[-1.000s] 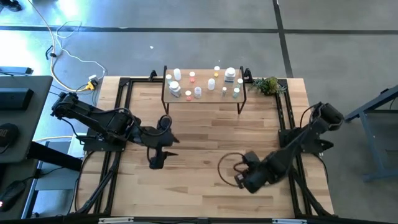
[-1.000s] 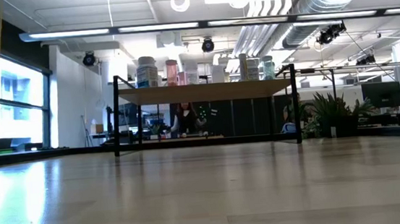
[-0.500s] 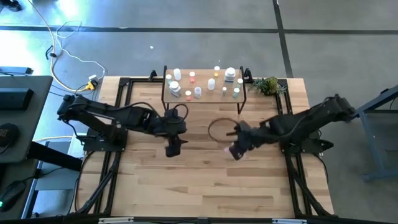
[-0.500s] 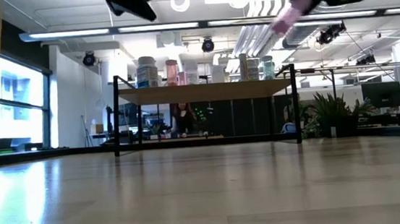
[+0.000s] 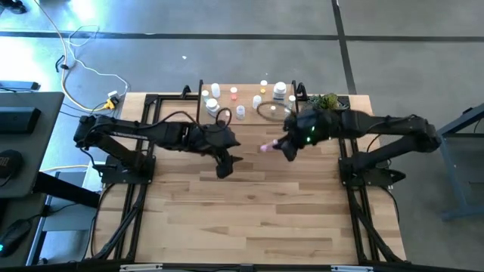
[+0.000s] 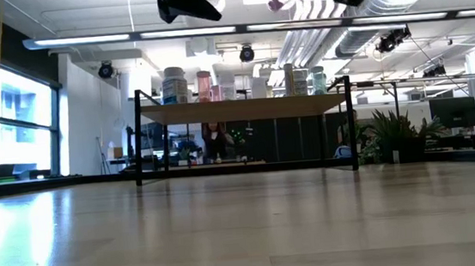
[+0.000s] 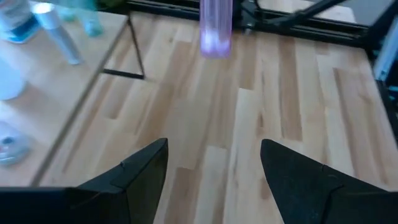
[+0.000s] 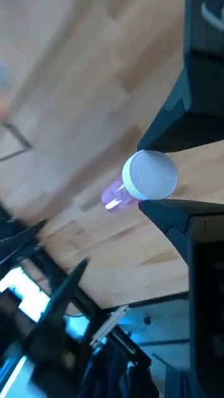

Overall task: Pick and place medicine bottles onto shelf by color
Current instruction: Put the red transparent pill bottle on the shelf

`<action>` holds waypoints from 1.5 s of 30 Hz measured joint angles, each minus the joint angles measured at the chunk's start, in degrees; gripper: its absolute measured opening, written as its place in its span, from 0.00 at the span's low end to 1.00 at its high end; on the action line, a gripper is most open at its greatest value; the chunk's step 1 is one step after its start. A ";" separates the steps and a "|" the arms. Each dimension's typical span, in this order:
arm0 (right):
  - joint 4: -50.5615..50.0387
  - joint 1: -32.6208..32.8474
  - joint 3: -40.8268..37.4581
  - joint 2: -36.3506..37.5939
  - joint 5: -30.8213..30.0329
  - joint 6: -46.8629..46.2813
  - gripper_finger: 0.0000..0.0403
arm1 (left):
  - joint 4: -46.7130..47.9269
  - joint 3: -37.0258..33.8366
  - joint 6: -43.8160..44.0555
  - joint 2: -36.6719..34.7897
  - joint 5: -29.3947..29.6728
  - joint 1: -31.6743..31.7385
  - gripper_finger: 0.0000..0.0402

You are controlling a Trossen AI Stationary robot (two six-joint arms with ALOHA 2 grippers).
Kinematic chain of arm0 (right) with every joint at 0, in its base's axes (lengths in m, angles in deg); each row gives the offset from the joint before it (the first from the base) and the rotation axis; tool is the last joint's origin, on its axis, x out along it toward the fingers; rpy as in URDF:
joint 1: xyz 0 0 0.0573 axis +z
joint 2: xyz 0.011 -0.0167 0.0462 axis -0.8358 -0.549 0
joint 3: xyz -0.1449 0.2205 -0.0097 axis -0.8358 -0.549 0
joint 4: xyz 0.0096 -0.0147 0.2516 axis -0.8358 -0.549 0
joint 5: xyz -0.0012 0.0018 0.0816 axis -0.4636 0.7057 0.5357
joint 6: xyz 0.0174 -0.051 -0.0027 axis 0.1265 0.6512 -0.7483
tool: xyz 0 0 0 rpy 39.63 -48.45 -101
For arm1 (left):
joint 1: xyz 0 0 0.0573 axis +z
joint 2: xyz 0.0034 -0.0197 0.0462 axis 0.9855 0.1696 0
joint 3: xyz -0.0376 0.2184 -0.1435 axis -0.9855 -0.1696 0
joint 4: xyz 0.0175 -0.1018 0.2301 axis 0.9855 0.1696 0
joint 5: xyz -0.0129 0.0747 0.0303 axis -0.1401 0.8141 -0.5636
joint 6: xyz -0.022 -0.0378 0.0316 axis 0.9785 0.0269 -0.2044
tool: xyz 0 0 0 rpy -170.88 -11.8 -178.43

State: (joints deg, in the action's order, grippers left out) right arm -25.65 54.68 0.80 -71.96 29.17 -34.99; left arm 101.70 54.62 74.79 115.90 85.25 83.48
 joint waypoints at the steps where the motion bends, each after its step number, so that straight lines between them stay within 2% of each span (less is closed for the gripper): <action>1: -0.24 -1.11 1.15 0.00 0.39 2.14 0.23 | -0.11 0.00 -0.01 0.00 0.01 0.57 0.62; 13: -14.08 -18.34 13.89 -2.12 0.86 23.27 0.23 | -0.16 0.00 -0.09 -0.02 0.02 6.21 0.62; 21: -20.33 -27.24 22.57 -7.90 0.81 35.53 0.23 | -0.16 0.00 -0.48 -0.04 0.01 7.27 0.62; 32: -30.31 -30.24 32.37 -18.55 0.16 44.25 0.23 | 0.25 0.00 -0.47 -0.04 0.01 7.26 0.62; 45: -33.02 -30.26 33.32 -26.90 -4.77 49.94 0.23 | 0.26 0.02 -0.49 -0.04 0.01 7.26 0.62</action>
State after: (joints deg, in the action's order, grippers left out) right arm -58.67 24.43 34.11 -98.86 24.40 14.94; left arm 101.96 54.64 74.30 115.86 85.26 90.74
